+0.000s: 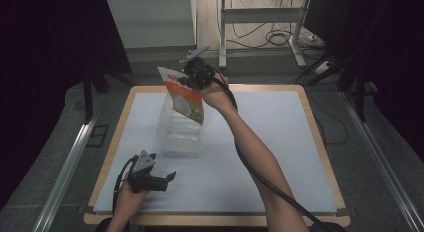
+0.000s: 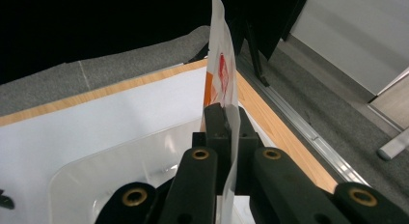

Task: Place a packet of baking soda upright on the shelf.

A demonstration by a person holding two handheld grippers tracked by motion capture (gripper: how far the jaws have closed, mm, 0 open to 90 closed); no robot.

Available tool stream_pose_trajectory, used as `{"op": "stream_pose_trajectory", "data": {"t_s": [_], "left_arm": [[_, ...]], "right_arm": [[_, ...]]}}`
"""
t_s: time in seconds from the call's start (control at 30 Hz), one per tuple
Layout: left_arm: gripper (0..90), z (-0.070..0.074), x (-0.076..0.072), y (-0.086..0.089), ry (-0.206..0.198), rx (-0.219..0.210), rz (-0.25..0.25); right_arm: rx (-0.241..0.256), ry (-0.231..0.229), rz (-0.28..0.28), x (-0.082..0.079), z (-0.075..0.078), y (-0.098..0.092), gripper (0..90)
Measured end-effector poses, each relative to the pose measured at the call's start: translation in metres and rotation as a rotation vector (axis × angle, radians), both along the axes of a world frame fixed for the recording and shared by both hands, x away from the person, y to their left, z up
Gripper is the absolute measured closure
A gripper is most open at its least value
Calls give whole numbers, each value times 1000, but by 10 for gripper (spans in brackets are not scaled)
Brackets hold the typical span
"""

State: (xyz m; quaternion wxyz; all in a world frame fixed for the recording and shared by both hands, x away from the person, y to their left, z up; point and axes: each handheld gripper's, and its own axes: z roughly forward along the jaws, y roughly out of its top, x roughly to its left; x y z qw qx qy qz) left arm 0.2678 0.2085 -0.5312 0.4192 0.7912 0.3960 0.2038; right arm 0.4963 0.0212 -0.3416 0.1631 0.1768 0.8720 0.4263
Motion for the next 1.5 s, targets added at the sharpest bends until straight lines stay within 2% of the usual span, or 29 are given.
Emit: {"op": "stream_pose_trajectory", "data": {"t_s": [0.27, 0.33, 0.4, 0.63, 0.7, 0.83, 0.87, 0.93, 1.07, 1.13, 1.17, 1.27, 1.3, 1.5], "left_arm": [[18, 0, 0, -1, 1, 0, -5], [18, 0, 0, -1, 3, 4, -7], [18, 0, 0, -1, 3, 4, -8], [18, 0, 0, -2, 4, 7, -10], [18, 0, 0, -3, 5, 7, -12], [18, 0, 0, -3, 5, 6, -12], [18, 0, 0, -3, 6, 5, -12], [18, 0, 0, -3, 6, 5, -12], [18, 0, 0, -3, 5, 7, -13], [18, 0, -1, -3, 4, 9, -14], [18, 0, -1, -3, 4, 9, -15], [18, 0, -1, -4, 4, 9, -15], [18, 0, 0, -4, 5, 3, -13], [18, 0, 0, -4, 5, 7, -13]], "right_arm": [[-9, -4, 16, 3, -10, 13, 893], [0, 8, 17, 3, -15, 17, 893], [-3, 3, 22, 4, -16, 18, 893], [-15, 25, 16, 7, -32, 18, 892], [12, 41, 10, 9, -40, 16, 892], [34, 63, 7, 8, -42, 17, 892], [57, 58, 14, 6, -40, 19, 892], [70, 46, 17, 4, -36, 21, 892], [71, 40, 20, 2, -36, 23, 892], [71, 43, 18, 3, -38, 22, 892], [73, 55, 5, 6, -47, 19, 892], [63, 68, -11, 8, -54, 17, 891], [98, 81, -16, 10, -57, 11, 891], [78, 72, -37, 12, -59, 1, 889]]}}
